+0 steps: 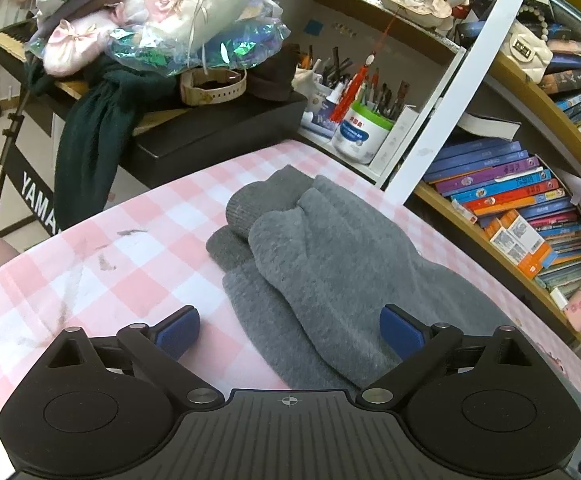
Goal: Fold clothes
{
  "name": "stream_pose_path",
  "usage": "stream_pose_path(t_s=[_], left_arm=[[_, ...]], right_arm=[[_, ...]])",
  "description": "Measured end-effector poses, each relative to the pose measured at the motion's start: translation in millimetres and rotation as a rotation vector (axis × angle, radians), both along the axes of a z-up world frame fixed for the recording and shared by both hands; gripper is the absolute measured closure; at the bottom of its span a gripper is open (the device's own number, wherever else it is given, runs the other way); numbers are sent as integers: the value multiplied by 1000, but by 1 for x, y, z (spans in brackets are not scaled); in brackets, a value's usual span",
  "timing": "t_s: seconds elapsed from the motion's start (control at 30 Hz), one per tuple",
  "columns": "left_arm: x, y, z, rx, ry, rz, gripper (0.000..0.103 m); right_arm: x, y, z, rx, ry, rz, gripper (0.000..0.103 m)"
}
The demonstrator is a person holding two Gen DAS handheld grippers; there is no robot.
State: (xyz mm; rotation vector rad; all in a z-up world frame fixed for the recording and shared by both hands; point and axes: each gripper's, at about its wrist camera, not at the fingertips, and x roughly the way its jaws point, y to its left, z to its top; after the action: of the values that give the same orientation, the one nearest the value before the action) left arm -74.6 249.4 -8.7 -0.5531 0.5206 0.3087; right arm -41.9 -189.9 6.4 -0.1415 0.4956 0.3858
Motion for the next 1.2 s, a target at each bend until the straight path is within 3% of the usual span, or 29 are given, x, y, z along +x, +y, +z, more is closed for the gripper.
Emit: stream_pose_path(t_s=[0.3, 0.67, 1.03, 1.17, 1.2], left_arm=[[11, 6, -3, 10, -31, 3, 1], [25, 16, -4, 5, -50, 50, 1], [34, 25, -3, -30, -57, 96, 1], [38, 29, -3, -53, -65, 121, 4], [39, 29, -3, -56, -66, 130, 12]], right_arm=[[29, 50, -7, -46, 0, 127, 7], [65, 98, -7, -80, -17, 131, 7], [66, 120, -18, -152, 8, 188, 5], [62, 123, -19, -179, -13, 182, 4], [61, 124, -19, -187, -21, 182, 4]])
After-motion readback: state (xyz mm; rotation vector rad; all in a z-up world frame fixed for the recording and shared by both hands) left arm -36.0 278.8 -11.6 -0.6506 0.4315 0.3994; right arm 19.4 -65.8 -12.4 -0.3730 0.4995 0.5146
